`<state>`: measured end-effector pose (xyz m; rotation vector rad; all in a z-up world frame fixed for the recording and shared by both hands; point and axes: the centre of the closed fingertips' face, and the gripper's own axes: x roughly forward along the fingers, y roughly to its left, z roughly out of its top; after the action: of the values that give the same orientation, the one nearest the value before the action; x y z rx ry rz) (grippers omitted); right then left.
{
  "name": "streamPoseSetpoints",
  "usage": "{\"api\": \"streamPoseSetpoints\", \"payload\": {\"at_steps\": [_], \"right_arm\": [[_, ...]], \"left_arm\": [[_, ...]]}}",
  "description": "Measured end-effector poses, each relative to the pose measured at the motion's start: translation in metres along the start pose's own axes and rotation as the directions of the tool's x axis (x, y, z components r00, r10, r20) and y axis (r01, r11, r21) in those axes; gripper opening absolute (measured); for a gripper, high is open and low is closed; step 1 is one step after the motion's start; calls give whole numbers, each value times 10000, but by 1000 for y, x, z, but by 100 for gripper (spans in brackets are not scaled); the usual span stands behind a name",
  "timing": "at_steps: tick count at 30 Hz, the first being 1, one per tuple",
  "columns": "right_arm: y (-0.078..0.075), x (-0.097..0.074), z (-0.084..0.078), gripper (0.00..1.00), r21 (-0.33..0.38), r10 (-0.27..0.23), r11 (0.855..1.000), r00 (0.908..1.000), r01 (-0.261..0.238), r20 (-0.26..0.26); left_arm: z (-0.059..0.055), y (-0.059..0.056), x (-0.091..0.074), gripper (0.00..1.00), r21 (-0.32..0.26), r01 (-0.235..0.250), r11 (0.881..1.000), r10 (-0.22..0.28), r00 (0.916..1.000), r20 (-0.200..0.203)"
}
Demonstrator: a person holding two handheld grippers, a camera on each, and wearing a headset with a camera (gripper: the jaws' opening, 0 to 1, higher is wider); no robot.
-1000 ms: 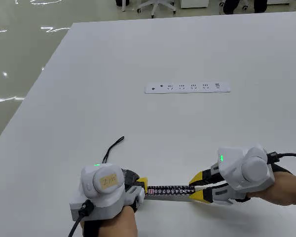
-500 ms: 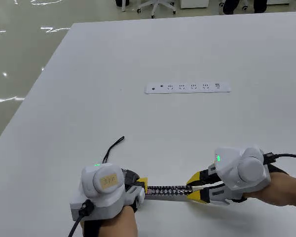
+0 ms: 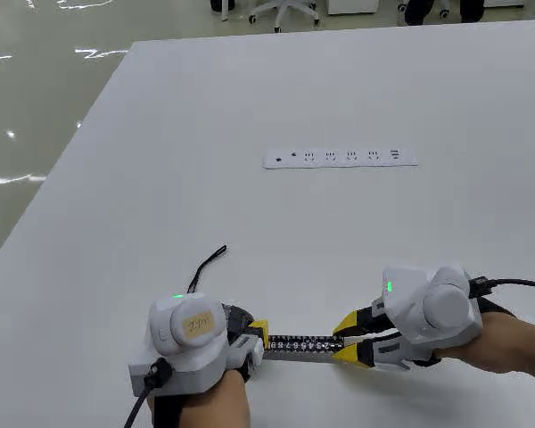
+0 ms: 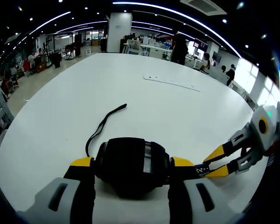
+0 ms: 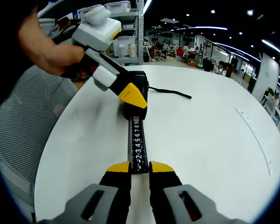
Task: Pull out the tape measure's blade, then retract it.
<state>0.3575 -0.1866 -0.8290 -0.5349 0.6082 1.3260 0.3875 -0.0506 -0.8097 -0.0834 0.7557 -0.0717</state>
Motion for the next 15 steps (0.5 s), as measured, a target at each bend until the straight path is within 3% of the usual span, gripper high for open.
{"api": "streamPoseSetpoints", "payload": {"at_steps": [15], "right_arm": [[1,6,4,14,-3,18,10000,10000,-18,43]], "left_arm": [[0,1,0,59,3,6,10000,-6,10000,-26]]}}
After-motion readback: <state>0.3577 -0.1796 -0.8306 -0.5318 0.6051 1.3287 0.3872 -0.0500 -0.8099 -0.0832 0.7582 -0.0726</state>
